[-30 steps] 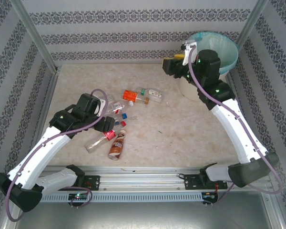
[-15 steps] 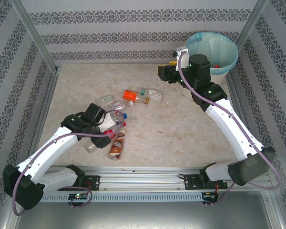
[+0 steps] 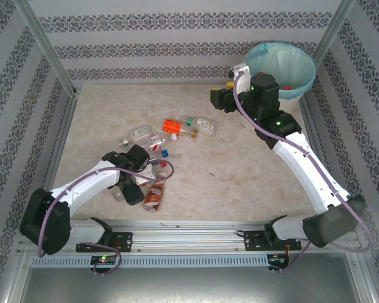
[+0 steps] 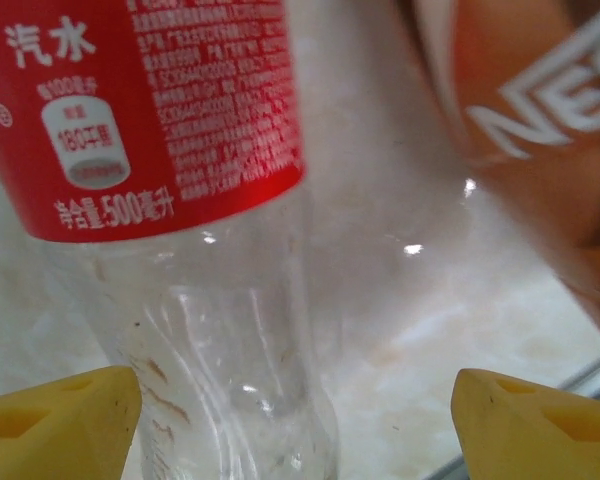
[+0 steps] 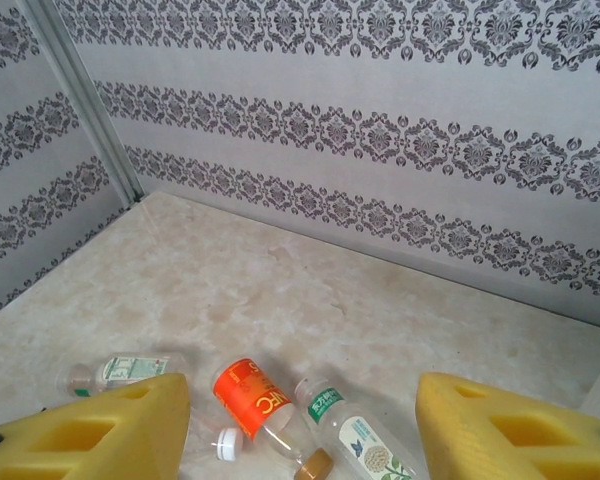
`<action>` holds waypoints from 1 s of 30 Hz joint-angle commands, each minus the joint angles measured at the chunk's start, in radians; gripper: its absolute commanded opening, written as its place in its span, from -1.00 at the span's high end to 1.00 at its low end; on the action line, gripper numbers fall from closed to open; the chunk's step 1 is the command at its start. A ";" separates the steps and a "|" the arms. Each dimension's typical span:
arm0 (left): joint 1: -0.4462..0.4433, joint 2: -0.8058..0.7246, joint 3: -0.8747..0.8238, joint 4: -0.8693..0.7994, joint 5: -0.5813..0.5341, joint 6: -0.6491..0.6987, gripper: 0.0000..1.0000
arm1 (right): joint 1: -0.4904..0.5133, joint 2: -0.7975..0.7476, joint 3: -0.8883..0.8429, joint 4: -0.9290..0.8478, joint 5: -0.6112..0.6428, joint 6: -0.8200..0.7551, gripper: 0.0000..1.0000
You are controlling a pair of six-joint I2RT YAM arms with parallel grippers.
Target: Put the plastic bottles in the bin
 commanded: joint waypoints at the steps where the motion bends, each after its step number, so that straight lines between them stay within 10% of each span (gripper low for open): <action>1: 0.038 0.041 -0.012 0.032 -0.019 0.000 -0.60 | 0.003 -0.022 -0.013 0.005 -0.013 -0.034 -0.24; 14: 0.062 0.192 0.021 0.063 -0.029 -0.016 -0.12 | -0.006 -0.024 -0.016 -0.008 -0.036 -0.043 -0.24; 30: 0.071 -0.133 0.134 -0.101 -0.064 -0.072 -0.01 | 0.006 -0.007 0.013 -0.005 -0.072 0.000 -0.21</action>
